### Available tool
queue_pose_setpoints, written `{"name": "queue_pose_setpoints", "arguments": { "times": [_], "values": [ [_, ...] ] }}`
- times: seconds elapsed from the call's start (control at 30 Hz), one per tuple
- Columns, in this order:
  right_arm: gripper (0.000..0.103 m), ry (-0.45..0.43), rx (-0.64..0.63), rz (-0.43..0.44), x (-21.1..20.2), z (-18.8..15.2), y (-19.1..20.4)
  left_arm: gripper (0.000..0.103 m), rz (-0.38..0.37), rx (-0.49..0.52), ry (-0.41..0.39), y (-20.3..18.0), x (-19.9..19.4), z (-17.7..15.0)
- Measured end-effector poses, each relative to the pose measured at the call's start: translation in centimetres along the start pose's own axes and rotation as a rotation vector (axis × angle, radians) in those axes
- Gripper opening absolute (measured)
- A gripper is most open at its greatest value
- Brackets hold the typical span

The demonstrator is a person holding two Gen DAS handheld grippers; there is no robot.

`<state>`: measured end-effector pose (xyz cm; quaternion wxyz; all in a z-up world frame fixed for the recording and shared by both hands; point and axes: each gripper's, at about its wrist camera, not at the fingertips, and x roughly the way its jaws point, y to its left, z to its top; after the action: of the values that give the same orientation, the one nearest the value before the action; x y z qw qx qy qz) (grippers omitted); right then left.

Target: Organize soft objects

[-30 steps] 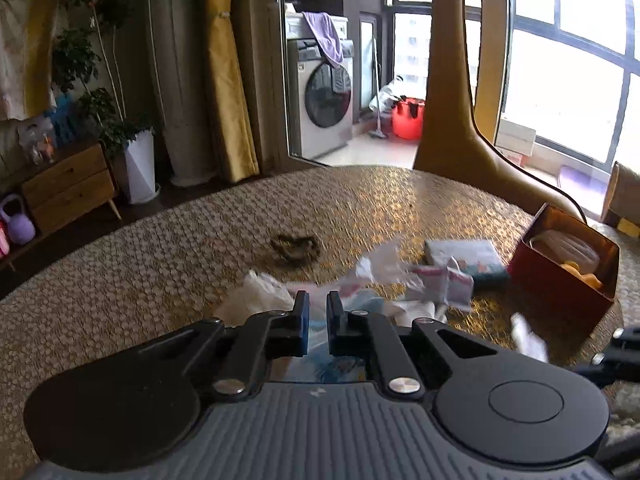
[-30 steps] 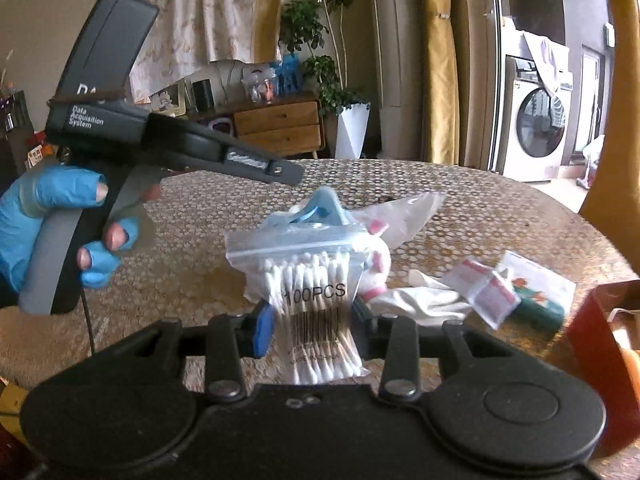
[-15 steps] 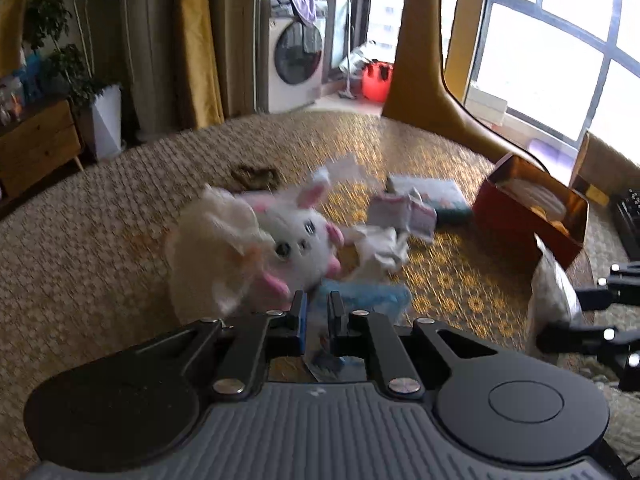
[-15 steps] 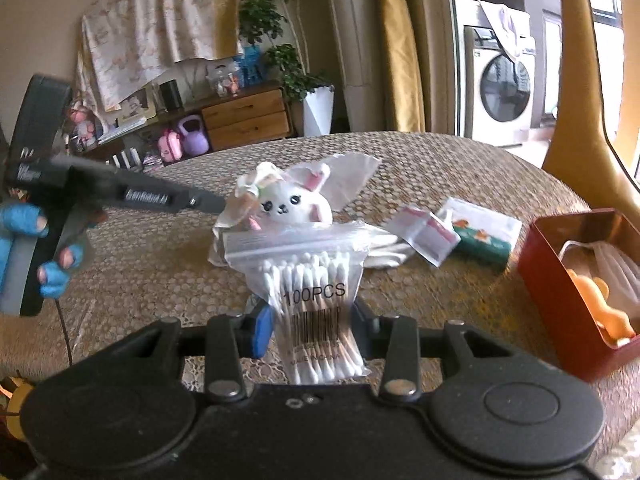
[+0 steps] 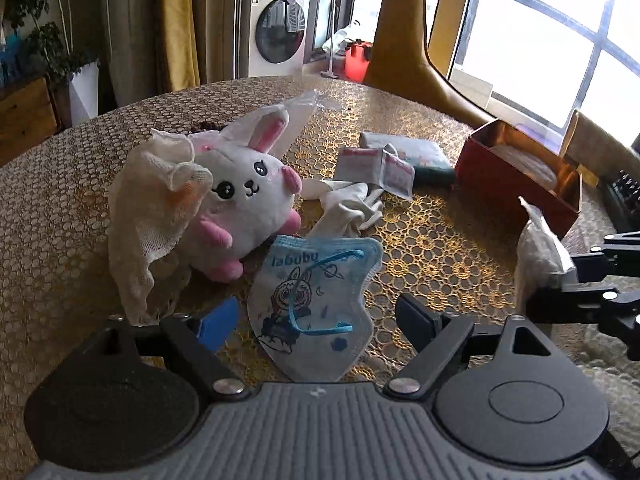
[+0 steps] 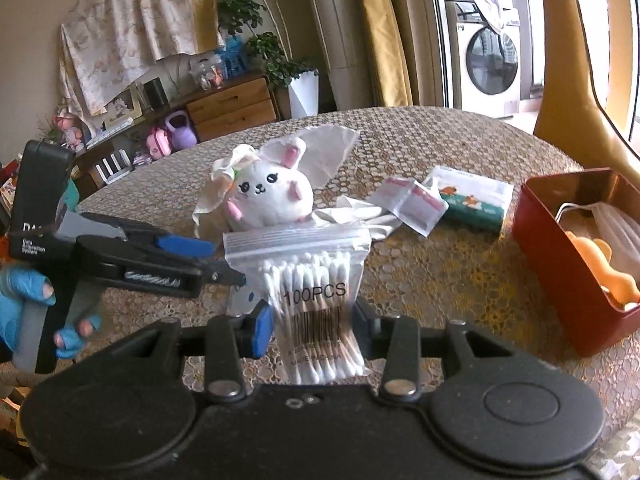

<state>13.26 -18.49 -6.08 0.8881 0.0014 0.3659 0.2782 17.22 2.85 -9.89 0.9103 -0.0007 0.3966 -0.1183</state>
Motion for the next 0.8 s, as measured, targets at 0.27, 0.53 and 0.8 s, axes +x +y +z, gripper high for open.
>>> {"name": "queue_pose_setpoints", "arguments": {
  "times": [0.27, 0.53, 0.8],
  "values": [
    [0.041, 0.024, 0.015, -0.014, 0.6, -0.3, -0.8, 0.086, -0.048, -0.079, 0.043, 0.7, 3.4, 0.3],
    [0.040, 0.049, 0.025, -0.021, 1.4, -0.5, -1.5, 0.086, 0.018, -0.059, 0.069, 1.1, 5.3, -0.1],
    [0.040, 0.058, 0.032, -0.018, 1.9, -0.5, -1.6, 0.081, 0.045, -0.007, 0.062, -0.3, 5.8, 0.0]
  ]
}}
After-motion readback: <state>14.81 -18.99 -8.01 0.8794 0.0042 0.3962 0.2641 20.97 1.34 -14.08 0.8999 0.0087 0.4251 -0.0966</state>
